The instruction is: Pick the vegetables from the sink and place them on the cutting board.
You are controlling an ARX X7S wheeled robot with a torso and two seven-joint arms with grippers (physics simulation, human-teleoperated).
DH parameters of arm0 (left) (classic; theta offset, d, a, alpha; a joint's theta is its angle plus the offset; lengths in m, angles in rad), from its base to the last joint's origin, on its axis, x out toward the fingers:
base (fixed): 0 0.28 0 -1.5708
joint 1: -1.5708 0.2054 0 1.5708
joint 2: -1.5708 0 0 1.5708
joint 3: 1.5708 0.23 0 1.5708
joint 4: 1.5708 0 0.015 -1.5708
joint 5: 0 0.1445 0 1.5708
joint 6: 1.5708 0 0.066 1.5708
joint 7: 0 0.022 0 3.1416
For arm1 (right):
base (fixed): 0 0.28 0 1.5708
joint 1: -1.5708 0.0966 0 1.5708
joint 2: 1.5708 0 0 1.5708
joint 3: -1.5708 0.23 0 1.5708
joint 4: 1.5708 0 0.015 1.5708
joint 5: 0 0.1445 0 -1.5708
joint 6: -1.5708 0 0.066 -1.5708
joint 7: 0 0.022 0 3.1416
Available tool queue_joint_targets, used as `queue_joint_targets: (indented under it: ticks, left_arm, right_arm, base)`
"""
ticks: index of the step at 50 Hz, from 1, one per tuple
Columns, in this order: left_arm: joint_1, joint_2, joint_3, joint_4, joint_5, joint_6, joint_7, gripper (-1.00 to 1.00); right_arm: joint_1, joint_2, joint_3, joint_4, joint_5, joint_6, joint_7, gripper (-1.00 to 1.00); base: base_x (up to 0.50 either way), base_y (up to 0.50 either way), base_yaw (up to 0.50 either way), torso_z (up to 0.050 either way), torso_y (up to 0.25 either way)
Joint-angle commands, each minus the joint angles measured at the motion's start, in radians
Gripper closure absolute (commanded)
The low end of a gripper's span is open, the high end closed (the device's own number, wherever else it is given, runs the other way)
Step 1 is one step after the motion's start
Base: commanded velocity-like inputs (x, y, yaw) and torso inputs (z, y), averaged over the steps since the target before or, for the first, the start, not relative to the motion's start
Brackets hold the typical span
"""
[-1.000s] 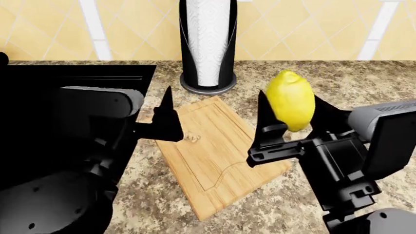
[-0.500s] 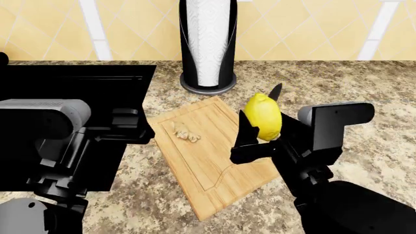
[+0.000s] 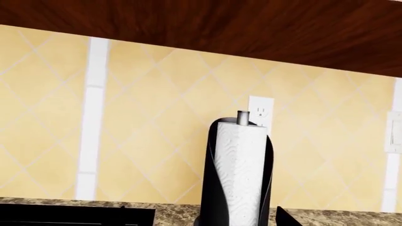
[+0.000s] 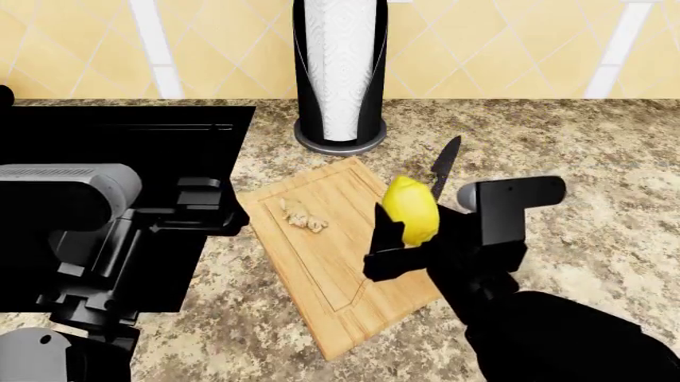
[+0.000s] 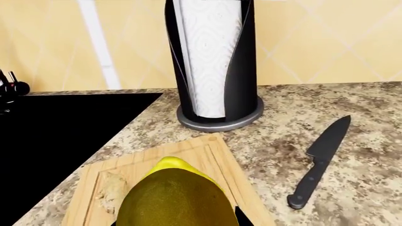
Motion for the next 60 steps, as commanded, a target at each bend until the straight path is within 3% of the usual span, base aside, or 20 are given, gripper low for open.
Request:
queue_joint_targets:
  ticks: [1,22,23,60]
  left_arm:
    - [0.001,0.001,-0.002,0.000,-0.001,-0.003,-0.002,-1.00]
    - [0.000,0.007,-0.003,0.001,-0.001,-0.013,0.000,-1.00]
    - [0.000,0.007,-0.003,0.001,-0.001,-0.013,0.000,-1.00]
    - [0.004,0.013,-0.007,0.005,0.002,-0.021,0.001,-1.00]
  right_arm:
    - [0.004,-0.009,-0.004,0.039,0.019,0.021,-0.020,1.00]
    - [0.012,-0.014,-0.016,0.067,0.041,0.041,-0.013,1.00]
    - [0.012,-0.013,-0.016,0.063,0.042,0.041,-0.010,-1.00]
    - [0.023,0.001,-0.017,-0.001,0.031,0.040,0.014,-1.00]
  base:
    - [0.00,0.00,0.00,0.000,0.000]
    - [0.00,0.00,0.00,0.000,0.000]
    - [0.00,0.00,0.00,0.000,0.000]
    - [0.00,0.00,0.00,0.000,0.000]
